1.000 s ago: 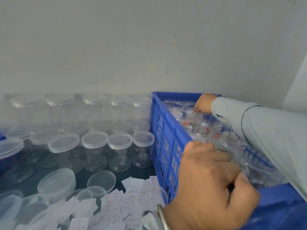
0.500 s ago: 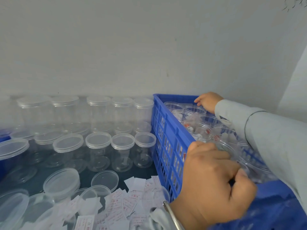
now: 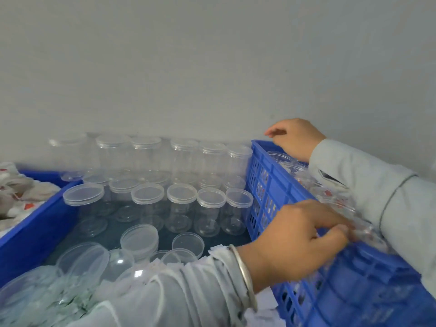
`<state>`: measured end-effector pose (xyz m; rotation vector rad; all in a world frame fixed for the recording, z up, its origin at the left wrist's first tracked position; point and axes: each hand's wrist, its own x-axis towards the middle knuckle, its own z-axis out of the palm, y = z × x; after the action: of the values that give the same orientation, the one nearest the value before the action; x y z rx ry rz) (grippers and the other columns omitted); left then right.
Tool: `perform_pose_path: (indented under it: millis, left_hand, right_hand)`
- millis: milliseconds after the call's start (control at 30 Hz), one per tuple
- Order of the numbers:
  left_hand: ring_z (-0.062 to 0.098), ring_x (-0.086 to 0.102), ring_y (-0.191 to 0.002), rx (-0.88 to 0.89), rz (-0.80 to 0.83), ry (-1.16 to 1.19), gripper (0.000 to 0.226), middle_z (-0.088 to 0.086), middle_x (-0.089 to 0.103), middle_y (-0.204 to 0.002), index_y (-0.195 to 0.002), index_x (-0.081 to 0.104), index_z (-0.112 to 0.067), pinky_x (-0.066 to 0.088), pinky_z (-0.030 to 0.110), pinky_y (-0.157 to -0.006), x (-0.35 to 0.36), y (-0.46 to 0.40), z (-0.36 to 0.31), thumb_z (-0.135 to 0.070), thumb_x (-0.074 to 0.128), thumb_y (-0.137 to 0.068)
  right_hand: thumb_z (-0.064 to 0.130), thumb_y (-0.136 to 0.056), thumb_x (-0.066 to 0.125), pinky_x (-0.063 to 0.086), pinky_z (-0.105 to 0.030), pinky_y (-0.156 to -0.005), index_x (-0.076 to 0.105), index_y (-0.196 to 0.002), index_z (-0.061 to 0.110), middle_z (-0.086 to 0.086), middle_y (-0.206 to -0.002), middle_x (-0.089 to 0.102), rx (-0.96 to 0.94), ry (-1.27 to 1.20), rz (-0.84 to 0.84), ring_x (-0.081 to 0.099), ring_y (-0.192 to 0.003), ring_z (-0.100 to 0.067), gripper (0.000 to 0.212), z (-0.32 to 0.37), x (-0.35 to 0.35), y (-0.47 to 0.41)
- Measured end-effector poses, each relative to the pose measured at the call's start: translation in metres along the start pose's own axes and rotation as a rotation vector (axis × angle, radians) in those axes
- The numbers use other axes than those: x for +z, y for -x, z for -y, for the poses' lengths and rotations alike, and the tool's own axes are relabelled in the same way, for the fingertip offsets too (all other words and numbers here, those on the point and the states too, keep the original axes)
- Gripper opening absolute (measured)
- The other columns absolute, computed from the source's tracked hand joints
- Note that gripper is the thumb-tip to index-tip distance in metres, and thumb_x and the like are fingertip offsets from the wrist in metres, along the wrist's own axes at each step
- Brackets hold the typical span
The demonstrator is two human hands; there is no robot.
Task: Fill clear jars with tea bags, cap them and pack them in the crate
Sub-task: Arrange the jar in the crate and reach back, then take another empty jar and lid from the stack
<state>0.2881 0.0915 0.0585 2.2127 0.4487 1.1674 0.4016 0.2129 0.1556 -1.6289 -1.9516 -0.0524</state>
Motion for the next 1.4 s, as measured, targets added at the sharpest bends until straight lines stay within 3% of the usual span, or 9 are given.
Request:
perform_pose_path:
  millis: [100, 233, 367, 533, 767, 1000, 1200, 1333, 1400]
  left_hand:
    - [0.009, 0.061, -0.079, -0.208, -0.071, -0.018, 0.026, -0.01, 0.068, -0.079, -0.079, 0.075, -0.018, 0.047, 0.02, -0.077, -0.058, 0.032, 0.008, -0.023, 0.05, -0.086]
    - [0.005, 0.047, -0.047, -0.54, -0.193, -0.203, 0.025, -0.003, 0.066, -0.064, -0.074, 0.072, -0.027, 0.04, 0.011, -0.048, -0.144, 0.088, 0.026, -0.021, 0.055, -0.092]
    - [0.003, 0.051, -0.044, -0.827, -0.319, -0.331, 0.023, -0.012, 0.066, -0.06, -0.07, 0.071, -0.032, 0.038, 0.011, -0.042, -0.204, 0.15, 0.045, -0.026, 0.06, -0.089]
    - [0.004, 0.038, -0.031, -0.955, -0.444, -0.402, 0.023, -0.012, 0.055, -0.043, -0.071, 0.069, -0.027, 0.028, 0.012, -0.034, -0.237, 0.222, 0.063, -0.02, 0.059, -0.089]
    - [-0.001, 0.045, -0.038, -1.034, -0.568, -0.448, 0.019, -0.005, 0.066, -0.062, -0.07, 0.069, -0.022, 0.033, 0.01, -0.036, -0.267, 0.248, 0.095, -0.021, 0.059, -0.086]
    - [-0.004, 0.046, -0.039, -0.972, -0.486, -0.452, 0.015, -0.015, 0.055, -0.048, -0.074, 0.065, -0.023, 0.032, 0.01, -0.038, -0.26, 0.25, 0.101, -0.02, 0.055, -0.084]
    - [-0.006, 0.054, -0.068, -0.883, -0.517, -0.466, 0.017, -0.019, 0.057, -0.093, -0.1, 0.054, -0.036, 0.037, 0.008, -0.054, -0.259, 0.247, 0.096, -0.026, 0.059, -0.086]
    - [-0.004, 0.063, -0.09, -0.739, -0.621, -0.046, 0.068, -0.027, 0.042, -0.122, -0.129, 0.034, -0.042, 0.051, 0.016, -0.07, -0.253, 0.243, 0.088, -0.043, 0.074, -0.073]
    - [-0.003, 0.059, -0.108, -0.712, -0.548, 0.001, 0.098, -0.023, 0.033, -0.138, -0.141, 0.023, -0.043, 0.052, 0.026, -0.089, -0.25, 0.245, 0.086, -0.053, 0.079, -0.061]
  right_hand:
    - [0.008, -0.09, 0.049, 0.035, -0.019, -0.088, 0.066, -0.116, 0.013, -0.006, -0.12, 0.064, -0.144, 0.137, 0.146, 0.056, -0.11, -0.02, 0.032, 0.038, 0.017, 0.008]
    - [0.02, -0.092, 0.049, 0.039, -0.027, -0.097, 0.062, -0.123, 0.017, -0.005, -0.127, 0.059, -0.258, 0.455, 0.514, 0.053, -0.115, -0.025, 0.034, 0.087, 0.066, 0.02]
    - [0.025, -0.096, 0.046, 0.043, -0.031, -0.094, 0.059, -0.125, 0.012, -0.009, -0.126, 0.059, -0.281, 0.636, 0.716, 0.056, -0.112, -0.029, 0.035, 0.121, 0.135, 0.027]
    - [0.033, -0.091, 0.049, 0.043, -0.038, -0.096, 0.052, -0.125, 0.015, -0.01, -0.127, 0.053, -0.21, 0.462, 0.463, 0.05, -0.116, -0.03, 0.039, 0.146, 0.219, 0.015]
    - [0.071, -0.076, 0.055, 0.026, -0.04, -0.113, 0.025, -0.146, 0.017, -0.011, -0.151, 0.032, 0.141, 0.243, 0.336, 0.028, -0.138, -0.031, 0.094, 0.164, 0.303, -0.006]
    - [0.063, -0.07, 0.069, 0.028, -0.044, -0.11, 0.035, -0.139, 0.012, -0.015, -0.138, 0.046, 0.257, 0.09, 0.035, 0.037, -0.13, -0.034, 0.093, 0.167, 0.327, -0.003]
    - [0.03, -0.07, 0.08, 0.024, -0.037, -0.111, 0.028, -0.145, 0.006, -0.017, -0.142, 0.037, -0.095, -0.303, -0.18, 0.033, -0.132, -0.032, 0.094, 0.197, 0.301, 0.025]
    - [0.031, -0.065, 0.083, 0.025, -0.035, -0.109, 0.024, -0.147, 0.009, -0.014, -0.143, 0.04, -0.356, -0.381, -0.134, 0.035, -0.13, -0.027, 0.104, 0.221, 0.284, 0.08]
    - [0.028, -0.064, 0.083, 0.03, -0.035, -0.107, 0.026, -0.143, 0.009, -0.019, -0.137, 0.047, -0.535, -0.336, -0.236, 0.04, -0.125, -0.027, 0.099, 0.227, 0.279, 0.11]
